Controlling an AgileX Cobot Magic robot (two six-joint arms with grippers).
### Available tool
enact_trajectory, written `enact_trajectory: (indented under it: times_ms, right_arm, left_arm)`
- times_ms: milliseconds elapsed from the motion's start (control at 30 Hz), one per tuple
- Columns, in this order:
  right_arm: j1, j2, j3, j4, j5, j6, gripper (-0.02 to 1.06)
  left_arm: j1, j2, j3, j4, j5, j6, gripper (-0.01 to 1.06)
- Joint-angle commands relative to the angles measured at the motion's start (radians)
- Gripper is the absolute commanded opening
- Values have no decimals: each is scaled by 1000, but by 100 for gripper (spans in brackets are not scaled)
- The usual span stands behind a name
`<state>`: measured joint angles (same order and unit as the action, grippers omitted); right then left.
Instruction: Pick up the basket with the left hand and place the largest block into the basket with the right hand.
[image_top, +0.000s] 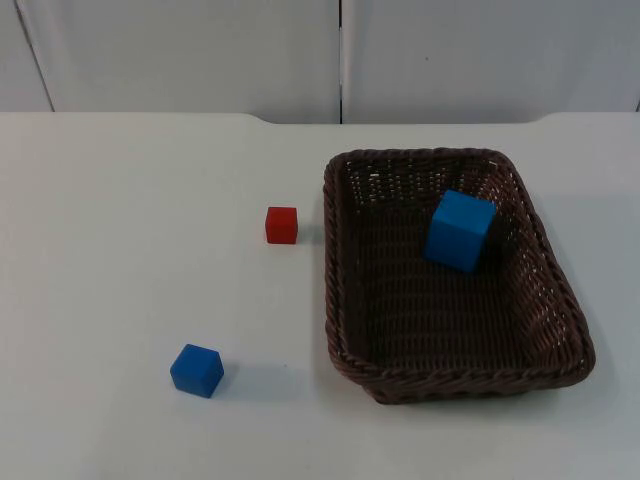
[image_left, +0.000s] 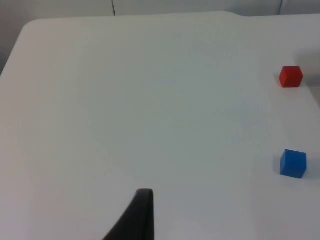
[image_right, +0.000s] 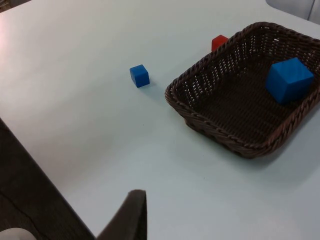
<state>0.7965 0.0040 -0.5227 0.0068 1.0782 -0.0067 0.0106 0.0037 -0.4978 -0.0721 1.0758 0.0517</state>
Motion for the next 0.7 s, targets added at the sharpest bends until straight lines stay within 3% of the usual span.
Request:
enact_trajectory:
  times_ms: [0, 200, 667]
  right_arm:
    - [1, -4, 6, 2, 1, 1, 105]
    - [-44, -4, 6, 2, 1, 7, 105]
    - [-292, -4, 6, 2, 1, 7, 105]
  left_arm:
    - [3, -4, 4, 5, -1, -5, 105]
    - [3, -4, 4, 5, -1, -5, 105]
    - [3, -4, 4, 5, -1, -5, 105]
